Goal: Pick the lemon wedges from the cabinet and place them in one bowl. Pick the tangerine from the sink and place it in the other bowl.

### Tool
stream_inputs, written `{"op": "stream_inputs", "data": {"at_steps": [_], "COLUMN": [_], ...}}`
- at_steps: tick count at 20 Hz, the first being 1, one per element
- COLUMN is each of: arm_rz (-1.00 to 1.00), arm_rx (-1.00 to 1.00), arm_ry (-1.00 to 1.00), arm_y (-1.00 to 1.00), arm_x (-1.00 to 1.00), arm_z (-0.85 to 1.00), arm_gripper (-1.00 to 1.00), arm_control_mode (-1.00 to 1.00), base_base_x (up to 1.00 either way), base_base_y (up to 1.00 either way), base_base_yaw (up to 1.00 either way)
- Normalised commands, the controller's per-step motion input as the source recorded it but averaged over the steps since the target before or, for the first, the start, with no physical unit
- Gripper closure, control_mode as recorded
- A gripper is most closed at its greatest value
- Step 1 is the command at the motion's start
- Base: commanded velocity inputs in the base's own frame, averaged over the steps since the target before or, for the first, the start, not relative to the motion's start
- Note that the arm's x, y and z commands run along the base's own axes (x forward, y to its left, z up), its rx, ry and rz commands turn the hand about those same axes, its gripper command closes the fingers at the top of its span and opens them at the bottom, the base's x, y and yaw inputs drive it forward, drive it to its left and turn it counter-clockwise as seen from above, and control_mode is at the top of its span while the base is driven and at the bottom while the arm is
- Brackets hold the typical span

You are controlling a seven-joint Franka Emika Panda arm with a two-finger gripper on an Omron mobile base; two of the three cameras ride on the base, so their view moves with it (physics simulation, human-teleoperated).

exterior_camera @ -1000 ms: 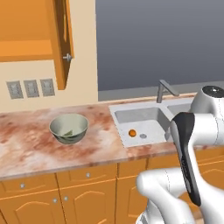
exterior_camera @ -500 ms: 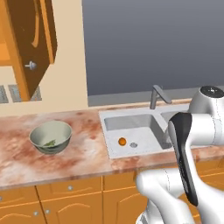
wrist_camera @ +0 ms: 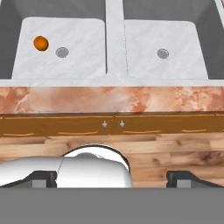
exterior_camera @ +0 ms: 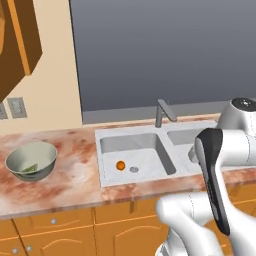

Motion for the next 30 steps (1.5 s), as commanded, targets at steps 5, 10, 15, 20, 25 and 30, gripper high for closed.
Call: {"op": "stream_inputs", "data": {"at_steps": [5,10,15,20,25,30], "arm_rz": [0.00,0.00,0.00,0.00,0.00,0.00], "arm_rx": [0.00,0.00,0.00,0.00,0.00,0.00], "arm_ry": [0.00,0.00,0.00,0.00,0.00,0.00], "arm_y": [0.00,0.00,0.00,0.00,0.00,0.00], "arm_x": [0.00,0.00,0.00,0.00,0.00,0.05], "arm_z": [0.00,0.00,0.00,0.00,0.00,0.00], "arm_gripper": [-1.00,-1.00,-1.00,-1.00,-1.00,-1.00], "arm_control_mode": [1.00,1.00,1.00,1.00,1.00,-1.00], "base_base_x": [0.56,0.38,-0.35,-0.23,0.00,0.01], "base_base_y": [0.00,-0.01,-0.03,0.00,0.00,0.00], "base_base_yaw": [0.03,0.03,0.00,0.00,0.01,0.00]}}
